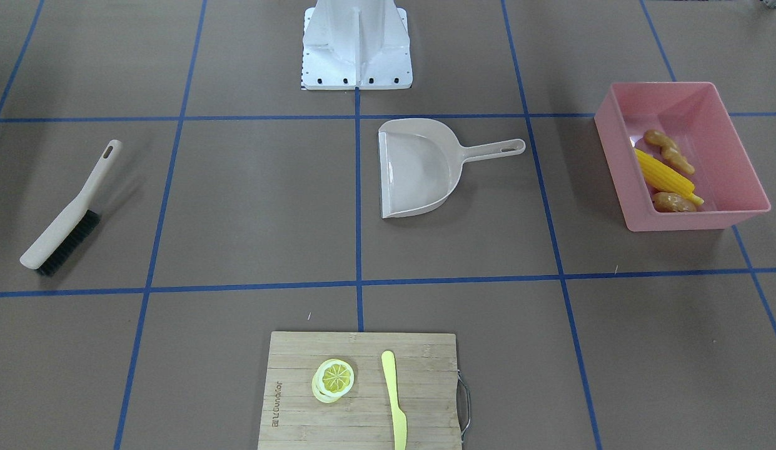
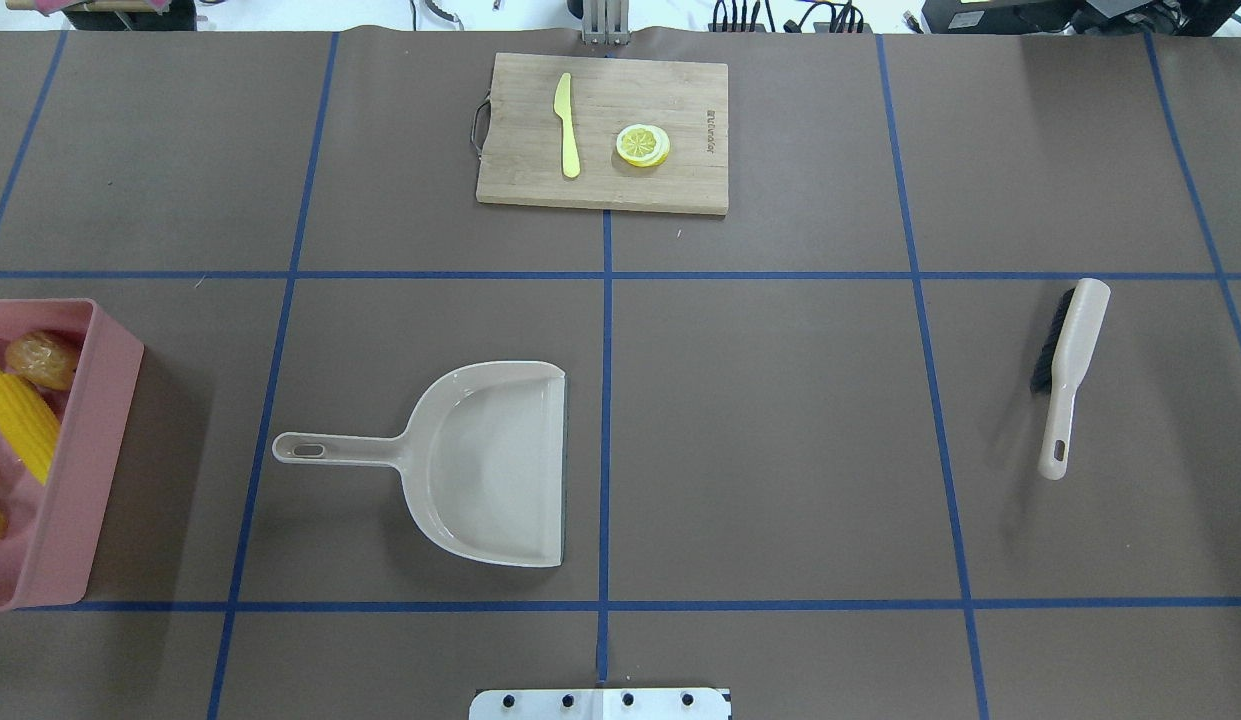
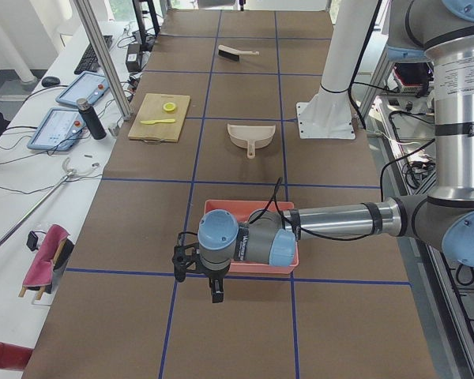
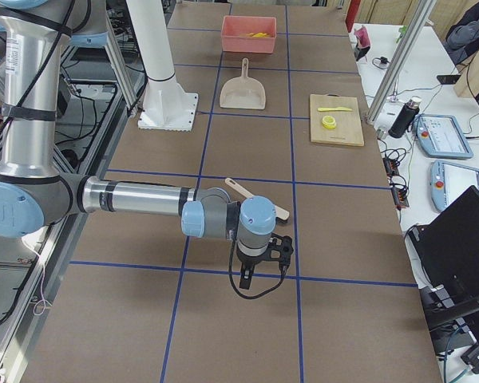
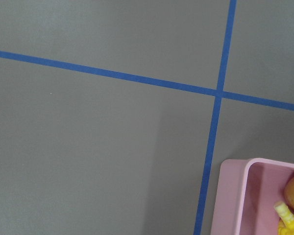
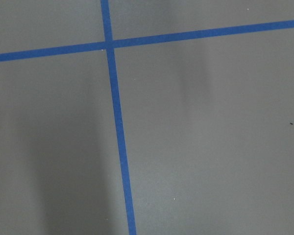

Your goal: Sweep and dump trash into bin

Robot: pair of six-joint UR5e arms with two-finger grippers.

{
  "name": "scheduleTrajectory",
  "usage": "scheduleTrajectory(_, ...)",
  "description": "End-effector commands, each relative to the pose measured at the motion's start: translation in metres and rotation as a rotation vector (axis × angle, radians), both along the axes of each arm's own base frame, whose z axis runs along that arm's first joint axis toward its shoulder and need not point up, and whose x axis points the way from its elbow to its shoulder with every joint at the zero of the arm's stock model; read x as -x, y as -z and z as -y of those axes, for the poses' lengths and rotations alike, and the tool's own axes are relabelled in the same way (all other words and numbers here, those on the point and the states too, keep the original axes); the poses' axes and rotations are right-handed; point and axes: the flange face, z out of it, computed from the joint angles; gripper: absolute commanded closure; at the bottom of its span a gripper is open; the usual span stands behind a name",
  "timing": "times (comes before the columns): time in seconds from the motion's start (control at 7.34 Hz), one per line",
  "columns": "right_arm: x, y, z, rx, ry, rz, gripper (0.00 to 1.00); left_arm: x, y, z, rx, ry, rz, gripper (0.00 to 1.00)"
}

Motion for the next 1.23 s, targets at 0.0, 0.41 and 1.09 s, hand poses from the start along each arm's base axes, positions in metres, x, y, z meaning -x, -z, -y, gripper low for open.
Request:
scheduleTrajectory(0.0,0.0,0.0,0.0,0.001,0.0,0.0,0.0,0.004,0.014,0.009,0.034,0.009,0.013,0.01)
scheduleTrajectory(0.41,0.0,0.0,0.001,-0.001,0.0,0.0,0.0,0.005,0.023,0.03,0.129,-0.005,0.05,0.01)
scheduleTrajectory(1.09,0.0,-0.007,0.0,0.015,0.0,0.0,0.0,0.005,0.012,0.015,0.134,-0.004,0.05,0.01)
